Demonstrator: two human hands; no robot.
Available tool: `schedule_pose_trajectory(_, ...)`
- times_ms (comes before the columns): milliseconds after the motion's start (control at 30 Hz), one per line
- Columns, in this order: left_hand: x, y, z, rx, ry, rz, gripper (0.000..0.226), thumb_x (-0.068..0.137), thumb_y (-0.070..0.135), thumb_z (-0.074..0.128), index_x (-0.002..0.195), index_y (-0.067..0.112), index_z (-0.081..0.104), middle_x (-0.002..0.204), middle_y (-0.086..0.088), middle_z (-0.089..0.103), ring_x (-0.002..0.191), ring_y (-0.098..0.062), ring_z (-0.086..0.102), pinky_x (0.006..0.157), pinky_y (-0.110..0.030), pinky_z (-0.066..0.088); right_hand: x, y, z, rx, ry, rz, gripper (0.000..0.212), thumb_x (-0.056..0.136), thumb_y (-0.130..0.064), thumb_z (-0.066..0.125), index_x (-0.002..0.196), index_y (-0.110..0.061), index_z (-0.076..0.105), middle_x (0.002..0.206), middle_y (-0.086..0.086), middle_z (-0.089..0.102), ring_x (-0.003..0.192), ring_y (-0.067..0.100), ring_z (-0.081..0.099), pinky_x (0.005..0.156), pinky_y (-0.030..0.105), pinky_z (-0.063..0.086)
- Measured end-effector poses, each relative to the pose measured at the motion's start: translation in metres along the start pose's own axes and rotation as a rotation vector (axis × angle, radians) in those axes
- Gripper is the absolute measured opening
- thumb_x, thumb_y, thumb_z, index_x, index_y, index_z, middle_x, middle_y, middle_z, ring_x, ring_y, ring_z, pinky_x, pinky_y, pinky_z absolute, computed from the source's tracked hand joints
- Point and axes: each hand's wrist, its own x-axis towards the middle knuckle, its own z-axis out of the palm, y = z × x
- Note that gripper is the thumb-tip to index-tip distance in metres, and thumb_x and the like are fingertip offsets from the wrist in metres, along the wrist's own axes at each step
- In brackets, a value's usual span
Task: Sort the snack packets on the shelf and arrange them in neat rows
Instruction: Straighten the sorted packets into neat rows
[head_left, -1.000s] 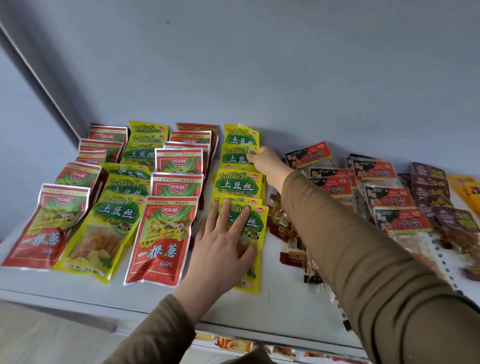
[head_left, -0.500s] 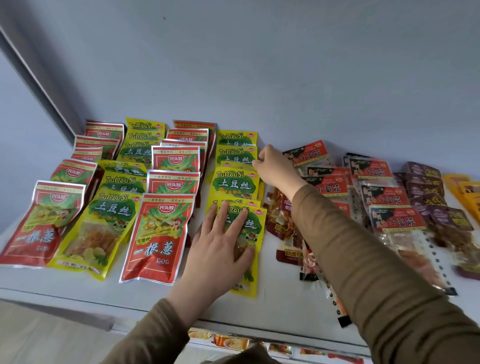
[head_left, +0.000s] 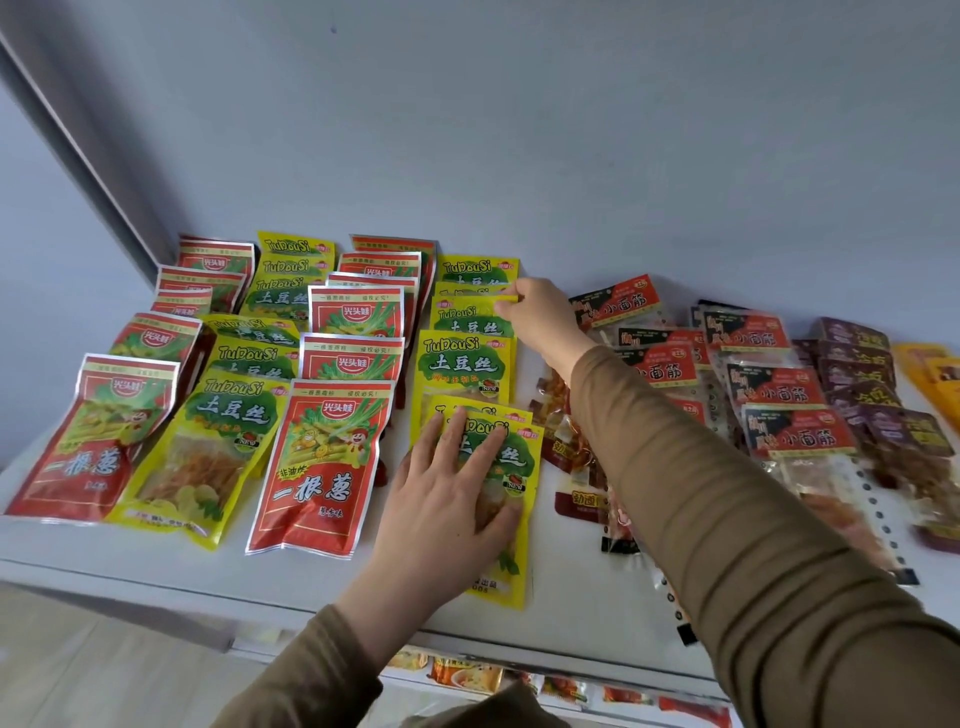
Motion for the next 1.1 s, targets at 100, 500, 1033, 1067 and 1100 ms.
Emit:
schedule_pose_trajectory(100, 0.0, -0.002, 0.0, -0.005, 0.01, -0.005, 0.075, 0.095, 0.075, 0.026, 0.16, 0.05, -0.002, 0.172, 0.008, -0.013, 0.157, -0.018, -0.021, 0.127, -0.046, 0.004, -0.012, -0.001, -0.005, -0.085, 0.095, -0.052, 0.029, 0.098, -0.017, 0.056, 0.126, -0.01, 0.059, 0.122, 0.009, 0.062, 0.101, 0.023, 0.062, 0.081, 0.03, 0.046)
schedule_pose_trajectory(500, 0.001, -0.008, 0.0, -0.059, 0.118, -0.031, 0.074, 0.098, 0.07, 0.032, 0.163, 0.04, 0.013, 0.173, 0.001, -0.004, 0.159, -0.024, -0.011, 0.126, -0.04, -0.002, -0.088, -0.006, -0.014, -0.332, -0.234, -0.185, 0.031, 0.102, -0.048, 0.047, 0.104, -0.019, 0.056, 0.088, -0.01, 0.056, 0.085, 0.014, 0.055, 0.068, 0.035, 0.039)
schedule_pose_trajectory(1033, -0.004, -0.006, -0.008, 0.039, 0.167, -0.026, 0.072, 0.1, 0.067, 0.022, 0.164, 0.036, 0.012, 0.173, -0.002, -0.005, 0.158, -0.023, -0.019, 0.125, -0.038, -0.014, -0.079, -0.005, -0.013, -0.15, -0.309, -0.104, 0.03, 0.093, -0.039, 0.069, 0.088, -0.009, 0.064, 0.074, -0.019, 0.043, 0.073, 0.007, 0.05, 0.058, 0.026, 0.033)
schedule_pose_trajectory(1067, -0.005, -0.006, -0.008, 0.053, 0.148, -0.022, 0.07, 0.102, 0.065, 0.023, 0.164, 0.034, 0.013, 0.173, -0.003, -0.001, 0.158, -0.023, -0.016, 0.124, -0.037, -0.015, -0.078, -0.005, -0.013, -0.144, -0.305, -0.096, 0.035, 0.091, -0.042, 0.071, 0.084, -0.01, 0.061, 0.072, -0.019, 0.039, 0.068, 0.004, 0.046, 0.056, 0.027, 0.03)
schedule_pose_trajectory(1100, -0.007, -0.006, -0.009, 0.053, 0.127, -0.022, 0.069, 0.103, 0.063, 0.026, 0.164, 0.033, 0.013, 0.173, -0.004, 0.002, 0.159, -0.023, -0.012, 0.124, -0.036, -0.015, -0.078, -0.006, -0.012, -0.147, -0.317, -0.091, 0.038, 0.089, -0.046, 0.072, 0.081, -0.012, 0.056, 0.07, -0.017, 0.039, 0.064, 0.005, 0.044, 0.055, 0.029, 0.028)
